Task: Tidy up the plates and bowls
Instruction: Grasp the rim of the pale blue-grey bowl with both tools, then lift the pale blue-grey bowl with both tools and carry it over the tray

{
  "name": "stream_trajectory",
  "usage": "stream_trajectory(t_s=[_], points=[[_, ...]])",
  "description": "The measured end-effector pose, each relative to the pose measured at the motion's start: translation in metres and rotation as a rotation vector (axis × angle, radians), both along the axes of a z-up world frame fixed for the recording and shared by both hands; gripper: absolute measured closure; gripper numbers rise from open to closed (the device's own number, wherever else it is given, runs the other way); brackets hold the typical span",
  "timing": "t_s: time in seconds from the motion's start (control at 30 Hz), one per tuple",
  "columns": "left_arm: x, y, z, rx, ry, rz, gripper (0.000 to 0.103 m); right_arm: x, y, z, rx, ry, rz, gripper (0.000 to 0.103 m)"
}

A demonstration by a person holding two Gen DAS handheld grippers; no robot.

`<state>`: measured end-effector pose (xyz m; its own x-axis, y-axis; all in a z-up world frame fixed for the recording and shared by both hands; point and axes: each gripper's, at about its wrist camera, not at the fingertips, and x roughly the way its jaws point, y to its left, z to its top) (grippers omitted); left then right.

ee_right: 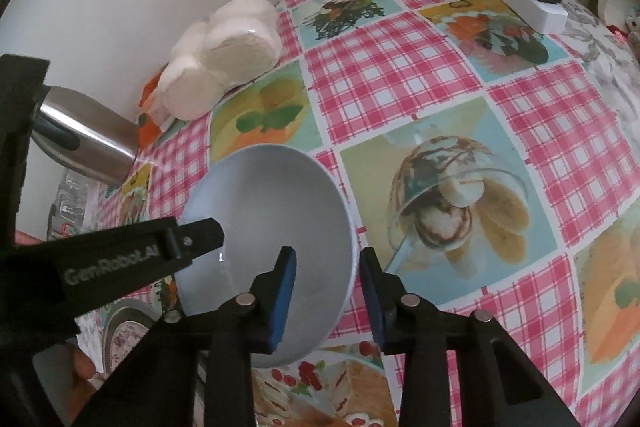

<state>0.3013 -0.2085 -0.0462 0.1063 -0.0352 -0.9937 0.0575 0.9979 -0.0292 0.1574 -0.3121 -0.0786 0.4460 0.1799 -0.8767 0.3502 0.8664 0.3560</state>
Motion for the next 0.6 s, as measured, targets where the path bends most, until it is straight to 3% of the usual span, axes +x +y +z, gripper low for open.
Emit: stream_trajectory(t_s=[0.1,0.23,0.33,0.6], points=[[0.001,0.001,-0.005,-0.011,0.013,0.012,0.079,0.0,0.002,0.0,-0.01,-0.004,0.002,0.07],[0.0,0.003,-0.007,-0.027,0.021,0.022,0.087,0.001,0.0,-0.003,-0.006,0.002,-0.009,0.081],[-0.001,0.002,-0.007,-0.016,0.017,0.018,0.087,0.001,0.001,-0.008,-0.011,0.018,-0.008,0.086],[-0.007,-0.004,-0.014,-0.043,0.04,0.001,0.088,-0.004,-0.007,-0.007,-0.006,0.009,-0.034,0.087]])
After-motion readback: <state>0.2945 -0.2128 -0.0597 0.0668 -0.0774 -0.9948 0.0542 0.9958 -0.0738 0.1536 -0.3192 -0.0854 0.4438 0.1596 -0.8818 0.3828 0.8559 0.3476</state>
